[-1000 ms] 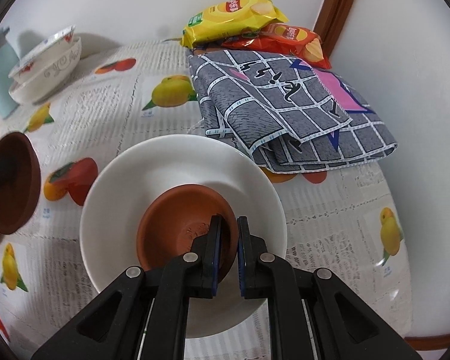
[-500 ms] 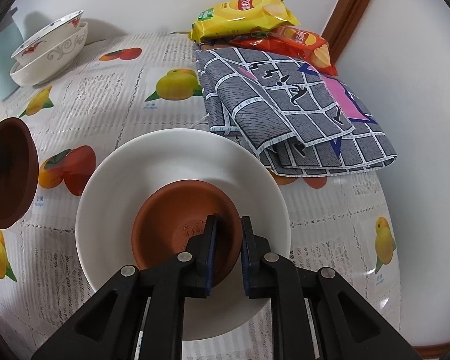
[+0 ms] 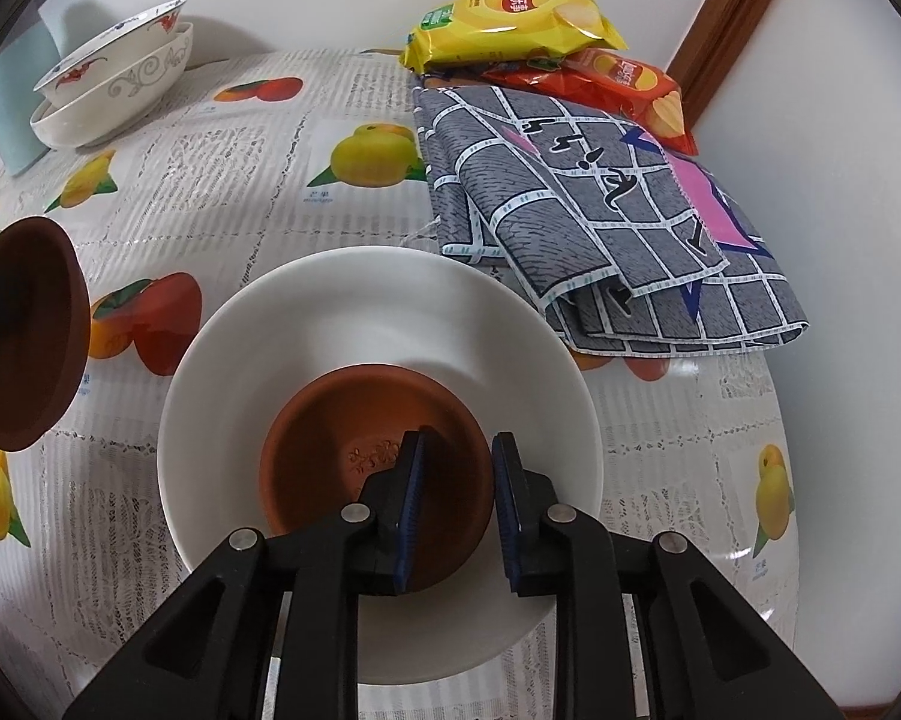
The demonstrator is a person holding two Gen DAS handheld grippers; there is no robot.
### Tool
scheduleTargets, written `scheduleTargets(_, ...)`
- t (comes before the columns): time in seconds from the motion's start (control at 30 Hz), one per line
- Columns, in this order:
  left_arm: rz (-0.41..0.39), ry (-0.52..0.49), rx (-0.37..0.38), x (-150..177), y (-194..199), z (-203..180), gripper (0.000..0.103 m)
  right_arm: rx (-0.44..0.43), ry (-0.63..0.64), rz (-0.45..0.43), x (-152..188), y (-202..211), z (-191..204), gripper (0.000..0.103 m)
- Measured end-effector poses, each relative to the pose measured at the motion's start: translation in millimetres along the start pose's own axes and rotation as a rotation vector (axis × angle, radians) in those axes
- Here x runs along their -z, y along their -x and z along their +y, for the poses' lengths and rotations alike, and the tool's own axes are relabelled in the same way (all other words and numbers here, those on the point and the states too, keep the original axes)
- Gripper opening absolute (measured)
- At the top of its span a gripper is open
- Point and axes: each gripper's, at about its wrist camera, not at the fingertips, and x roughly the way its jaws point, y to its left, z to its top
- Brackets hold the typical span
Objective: Organize plates and bowls
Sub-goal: 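Open the right gripper and pull it back from the white bowl, then lower the left gripper's brown bowl into the white bowl and open it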
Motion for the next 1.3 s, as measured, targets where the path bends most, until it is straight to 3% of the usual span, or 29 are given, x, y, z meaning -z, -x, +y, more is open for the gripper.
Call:
scheduleTargets(0.2,0.003,-0.002,-0.001,0.7,-0.5,-0.7,0.009,-0.058,-0.016,0.006,-1.4,1.5,-4.4,0.034)
scheduleTargets(0.43,-0.014,-0.007,0.001,-0.6,4.6,-4.8,0.009,-0.064,-0.004,-0.009,-0.7,10.3,-4.8,0.044)
scheduleTargets(0.6,-0.028,-0.013,0.002,-0.9,11.0,-10.6,0.009,-0.062,-0.017,-0.04,2.6,24.0,-9.6,0.044)
scheduleTargets(0.97,-0.048,-0.052,0.013,1.8,20.5,-41.7,0.009,-0.08,-0.16,-0.22,29.9,83.1,-61.2,0.045)
scheduleTargets(1.3,-0.025,-0.098,0.03,9.3,6.9,-82.3,0.009,-0.051,-0.286,-0.247,78.1,97.7,-112.6,0.048)
